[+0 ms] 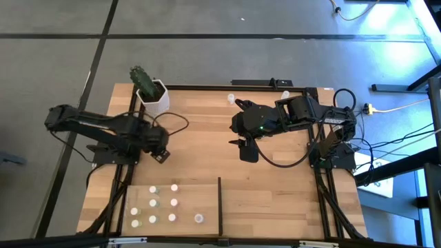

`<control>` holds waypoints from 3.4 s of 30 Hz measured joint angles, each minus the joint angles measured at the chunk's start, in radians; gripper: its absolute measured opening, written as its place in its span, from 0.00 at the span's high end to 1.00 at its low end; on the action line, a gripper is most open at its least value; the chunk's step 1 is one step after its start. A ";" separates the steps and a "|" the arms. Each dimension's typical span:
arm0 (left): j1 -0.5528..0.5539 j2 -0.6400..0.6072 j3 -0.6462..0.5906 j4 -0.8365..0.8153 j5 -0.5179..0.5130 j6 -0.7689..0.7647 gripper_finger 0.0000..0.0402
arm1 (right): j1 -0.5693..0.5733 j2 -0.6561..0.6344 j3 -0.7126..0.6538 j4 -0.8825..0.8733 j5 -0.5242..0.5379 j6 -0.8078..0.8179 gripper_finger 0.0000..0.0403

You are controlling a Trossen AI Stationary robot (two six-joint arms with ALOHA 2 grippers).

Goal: Pick and place medicine bottles onto shelf by color

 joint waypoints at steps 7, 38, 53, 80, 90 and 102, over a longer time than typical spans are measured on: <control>-0.213 -0.074 0.116 -0.200 0.002 -0.170 0.73 | 0.000 0.000 0.000 0.004 0.000 0.000 0.42; -0.978 0.188 0.235 -0.201 -0.055 -0.652 0.72 | 0.000 0.000 0.000 0.007 0.000 0.000 0.42; -1.016 0.355 0.235 -0.044 -0.054 -0.653 0.72 | 0.000 0.000 0.000 0.006 0.000 0.000 0.42; -1.016 0.371 0.235 -0.032 -0.052 -0.653 0.43 | 0.000 0.000 0.000 0.006 0.000 0.000 0.42; -1.016 0.329 0.235 -0.049 -0.051 -0.660 0.35 | 0.000 0.000 0.000 0.006 0.000 0.000 0.42; -1.015 0.173 0.235 -0.144 -0.114 -0.681 0.35 | 0.000 0.000 0.000 0.006 0.000 0.000 0.42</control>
